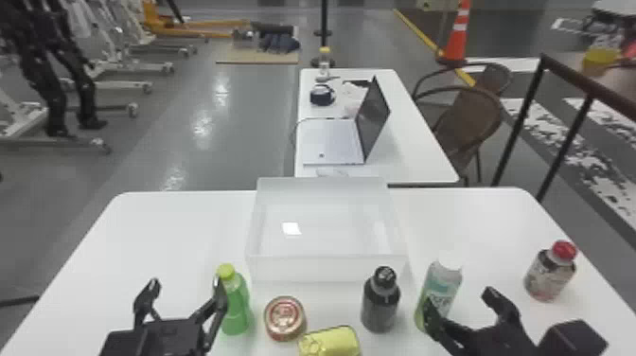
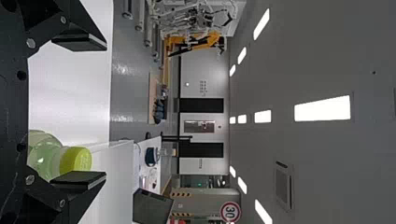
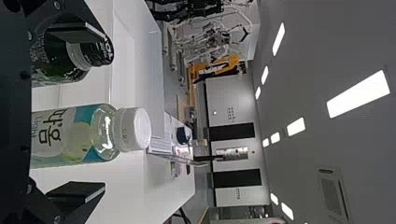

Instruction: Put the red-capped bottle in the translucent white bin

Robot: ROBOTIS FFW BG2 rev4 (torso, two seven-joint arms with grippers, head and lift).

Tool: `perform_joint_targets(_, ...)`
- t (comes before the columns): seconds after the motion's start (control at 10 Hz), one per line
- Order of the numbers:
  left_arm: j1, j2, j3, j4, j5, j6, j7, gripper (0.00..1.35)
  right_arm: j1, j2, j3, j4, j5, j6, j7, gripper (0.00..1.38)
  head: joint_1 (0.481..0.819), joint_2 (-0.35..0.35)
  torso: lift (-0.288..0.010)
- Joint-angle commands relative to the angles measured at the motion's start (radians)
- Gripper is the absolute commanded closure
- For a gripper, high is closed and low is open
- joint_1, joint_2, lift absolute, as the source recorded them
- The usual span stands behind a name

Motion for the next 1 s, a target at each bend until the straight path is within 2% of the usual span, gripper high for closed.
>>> perform_joint_targets(0.0, 0.0, 0.0, 0.0, 0.0, 0.0, 0.0, 0.0, 0.3, 0.0, 0.0, 0.0, 0.0, 0.0, -0.001, 0.0, 0.17, 0.549, 0.0, -0.1)
perform_joint_targets(0.2, 0.002, 0.0, 0.002, 0.0, 0.0, -0.004, 0.0, 0.3, 0.005, 0.002, 0.0, -0.005, 0.008, -0.001, -0.009, 0.17, 0.549, 0.0, -0.1)
perform_joint_targets(0.4, 0.002, -0.001, 0.002, 0.0, 0.0, -0.004, 0.0, 0.3, 0.032, 0.005, 0.0, -0.017, 0.002, -0.007, -0.071, 0.17, 0.549, 0.0, -0.1)
perform_joint_targets(0.6, 0.002, -0.001, 0.002, 0.002, 0.0, -0.001, 0.0, 0.3, 0.032, 0.005, 0.0, -0.012, -0.005, -0.009, -0.072, 0.17, 0.549, 0.0, -0.1)
perform_joint_targets(0.7, 0.002, -0.001, 0.0, 0.005, 0.017, 0.002, 0.0, 0.3, 0.034, 0.002, -0.005, 0.003, -0.032, -0.012, -0.071, 0.17, 0.549, 0.0, -0.1)
perform_joint_targets(0.9, -0.003, -0.008, -0.003, 0.04, 0.038, -0.055, 0.0, 0.3, 0.035, -0.021, -0.02, 0.077, -0.075, -0.095, -0.086, 0.17, 0.549, 0.0, -0.1)
